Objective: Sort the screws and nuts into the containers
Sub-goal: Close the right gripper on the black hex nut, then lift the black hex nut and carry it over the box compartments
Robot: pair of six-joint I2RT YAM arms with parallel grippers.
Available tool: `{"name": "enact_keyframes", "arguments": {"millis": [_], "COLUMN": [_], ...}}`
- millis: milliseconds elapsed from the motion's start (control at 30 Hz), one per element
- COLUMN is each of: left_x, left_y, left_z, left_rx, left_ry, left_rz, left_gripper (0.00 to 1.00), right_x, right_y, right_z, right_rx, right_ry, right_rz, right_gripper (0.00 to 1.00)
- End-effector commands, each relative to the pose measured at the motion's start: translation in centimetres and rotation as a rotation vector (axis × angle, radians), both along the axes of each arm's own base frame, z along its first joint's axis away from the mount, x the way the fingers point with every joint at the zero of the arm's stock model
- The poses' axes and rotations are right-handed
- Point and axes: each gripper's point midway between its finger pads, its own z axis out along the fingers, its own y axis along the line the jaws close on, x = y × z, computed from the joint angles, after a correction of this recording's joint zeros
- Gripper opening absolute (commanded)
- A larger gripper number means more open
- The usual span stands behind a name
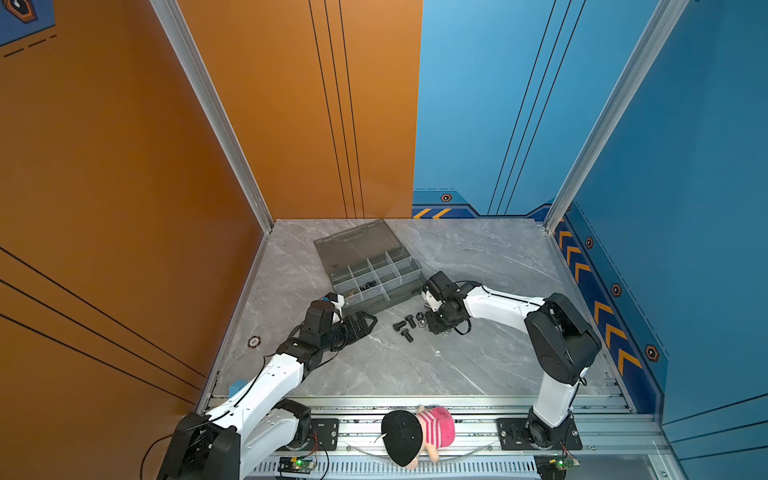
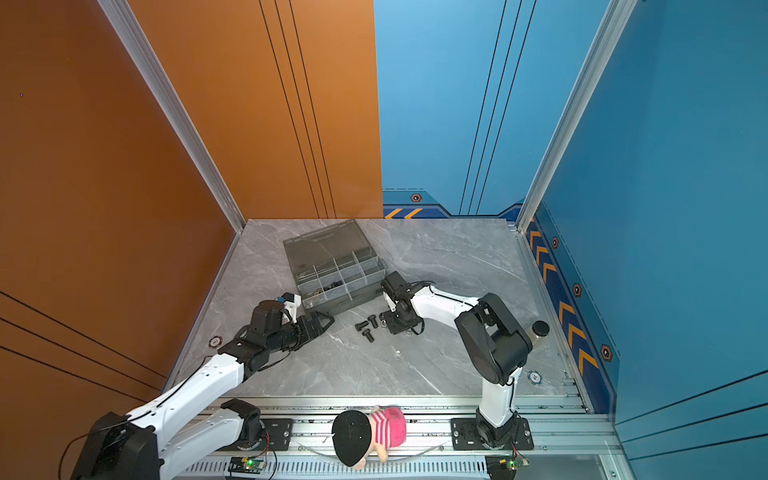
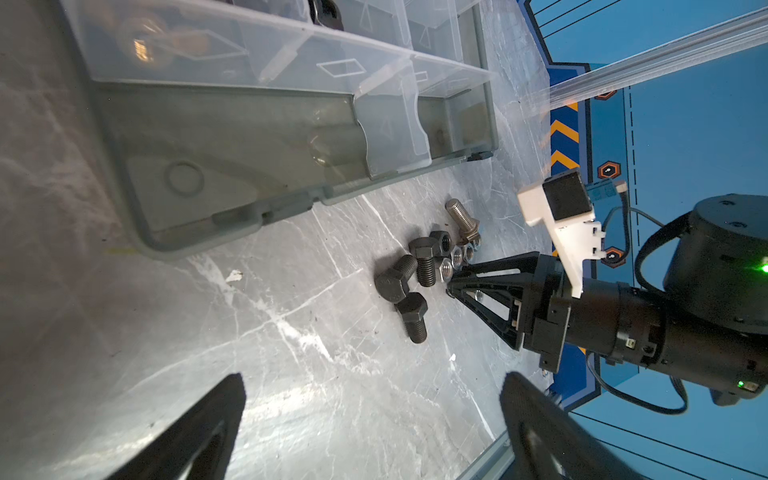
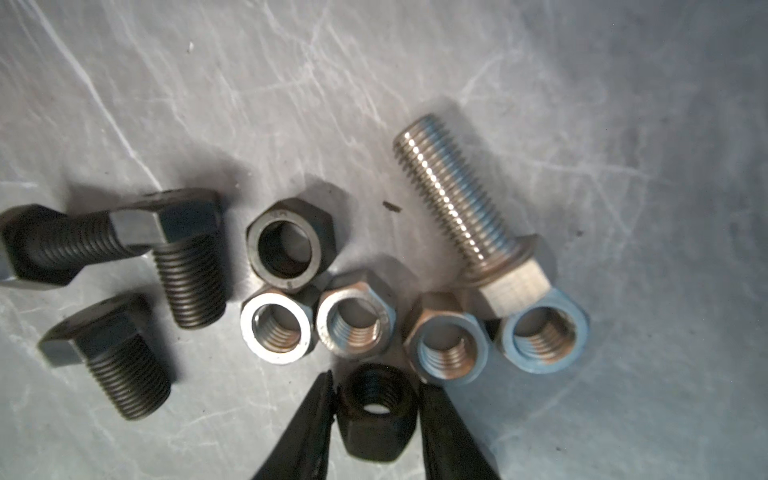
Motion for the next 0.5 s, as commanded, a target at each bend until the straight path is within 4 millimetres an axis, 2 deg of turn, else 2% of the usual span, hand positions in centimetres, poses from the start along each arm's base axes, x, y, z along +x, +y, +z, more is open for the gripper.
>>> {"name": "enact_keyframes", "arguments": {"millis": [0, 233, 333, 467], "left_x": [0.1, 0.1, 0.1, 0.1], "left_y": [-0.1, -0.2, -0.2, -0.2], "left_z": [0.3, 0.4, 0.3, 0.5], "left_rx": [0.005, 0.002, 0.001, -0.003], "left_ry": [-0.022, -0.022, -0.021, -0.026], "left_rz": [-0.006, -0.009, -0.009, -0.01], "left_gripper": [0.98, 0.98, 0.98, 0.98], "right_x": [-0.9, -1.0, -0.8, -0.2], "right_y": [-0.8, -1.0, -0.7, 0.0], "right_z": [-1.7, -1.0, 0.5, 4.2], "right_rx": [-0.055, -0.052, -0.01, 0.093], "right_ry": [0.054, 0.043, 0.028, -0.016], "right_rz": [-0.01, -0.01, -0.003, 0.011], "right_gripper": [0.31, 0.11, 0.05, 0.02]}}
